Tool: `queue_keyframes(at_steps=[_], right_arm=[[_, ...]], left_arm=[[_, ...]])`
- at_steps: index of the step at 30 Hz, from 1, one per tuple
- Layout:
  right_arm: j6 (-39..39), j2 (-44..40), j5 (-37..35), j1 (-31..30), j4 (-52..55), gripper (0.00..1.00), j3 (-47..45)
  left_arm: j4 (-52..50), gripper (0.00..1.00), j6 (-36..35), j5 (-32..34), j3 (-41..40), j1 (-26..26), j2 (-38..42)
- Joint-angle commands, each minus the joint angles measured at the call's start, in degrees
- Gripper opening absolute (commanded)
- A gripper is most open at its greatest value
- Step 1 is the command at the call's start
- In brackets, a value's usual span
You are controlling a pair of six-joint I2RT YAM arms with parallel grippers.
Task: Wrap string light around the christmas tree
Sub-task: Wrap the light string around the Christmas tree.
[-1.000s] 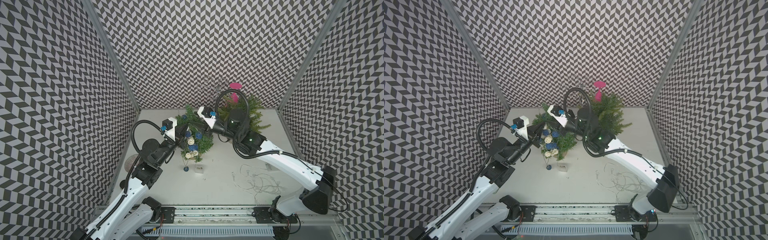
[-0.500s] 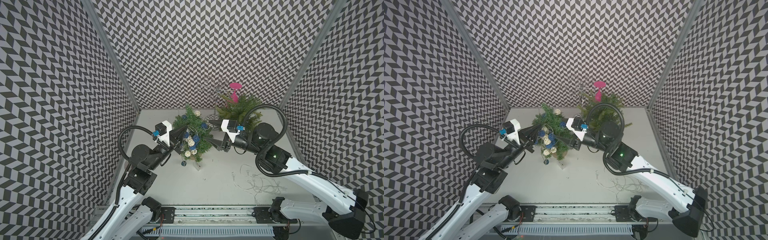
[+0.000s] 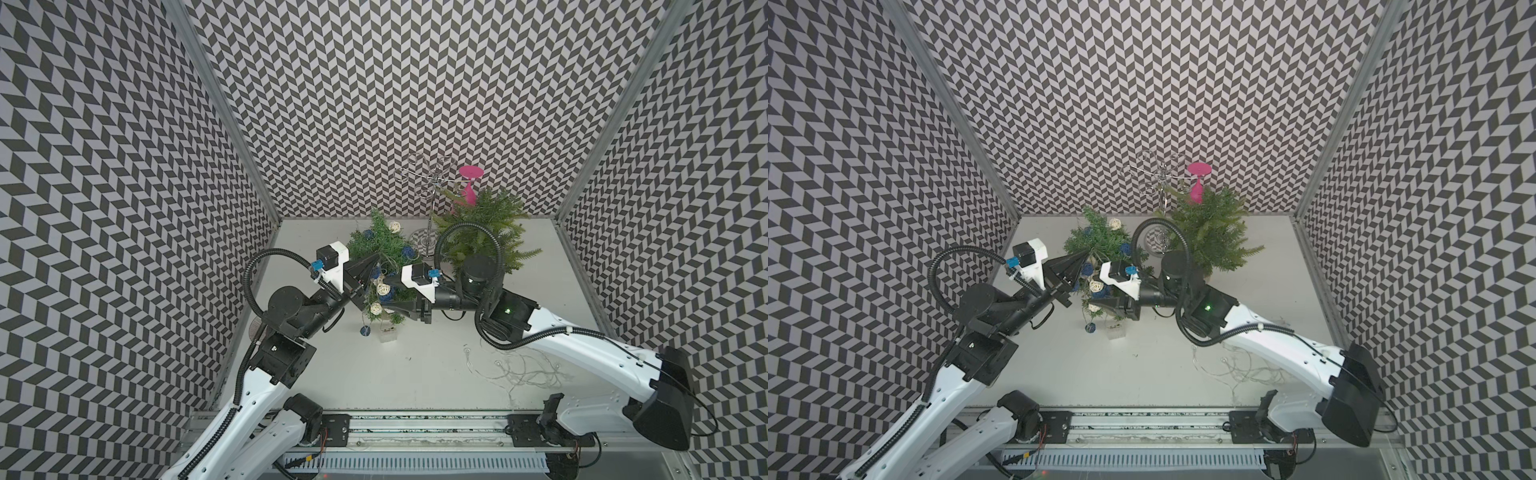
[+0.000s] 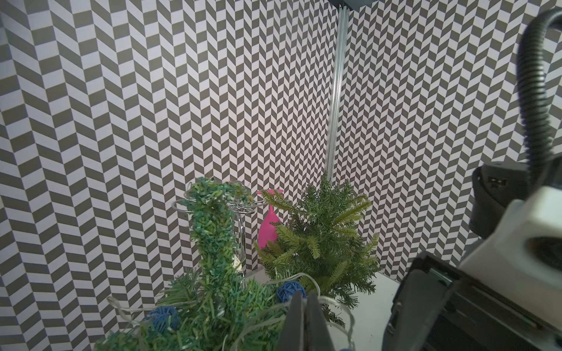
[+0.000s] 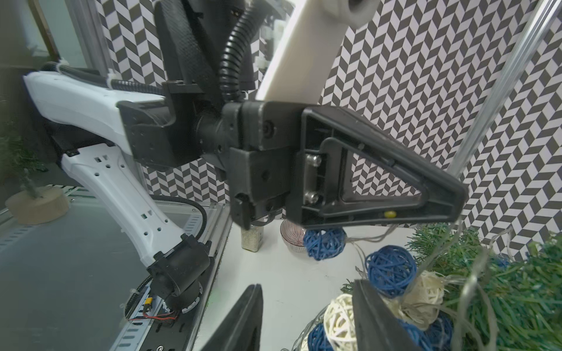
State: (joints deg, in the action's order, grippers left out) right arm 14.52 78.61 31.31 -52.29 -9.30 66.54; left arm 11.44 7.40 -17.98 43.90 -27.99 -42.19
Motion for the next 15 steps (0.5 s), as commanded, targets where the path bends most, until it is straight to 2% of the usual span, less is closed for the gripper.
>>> queue_keyframes(at_steps=[1, 3, 7, 11, 12, 15], right_arm=[[-1.99, 1.88, -6.9, 1.44, -4.64, 0.51, 2.93], [-2.13, 2.68, -9.02, 2.24, -5.01, 0.5, 3.44], [-1.99, 5.2, -7.32, 3.07, -3.14, 0.42, 6.12], [-1.54, 5.28, -5.84, 3.08, -3.87, 0.41, 6.19], [-1.16, 5.44, -5.2, 3.07, -3.87, 0.37, 6.48], [0.94, 6.13, -2.14, 3.08, -2.55, 0.15, 7.76]], left_arm=[[0.26, 0.0, 0.42, -2.08, -0.72, 0.11, 0.82], [0.07, 0.0, -0.04, -1.82, -1.0, 0.06, 1.16], [-0.03, 0.0, -0.32, -1.49, -1.35, 0.07, 1.68], [-0.09, 0.0, -0.7, -2.07, -1.29, 0.08, 1.3], [-0.1, 0.0, -0.76, -2.51, -1.27, 0.11, 1.16], [0.19, 0.0, -0.54, -3.18, -1.27, 0.09, 1.15]])
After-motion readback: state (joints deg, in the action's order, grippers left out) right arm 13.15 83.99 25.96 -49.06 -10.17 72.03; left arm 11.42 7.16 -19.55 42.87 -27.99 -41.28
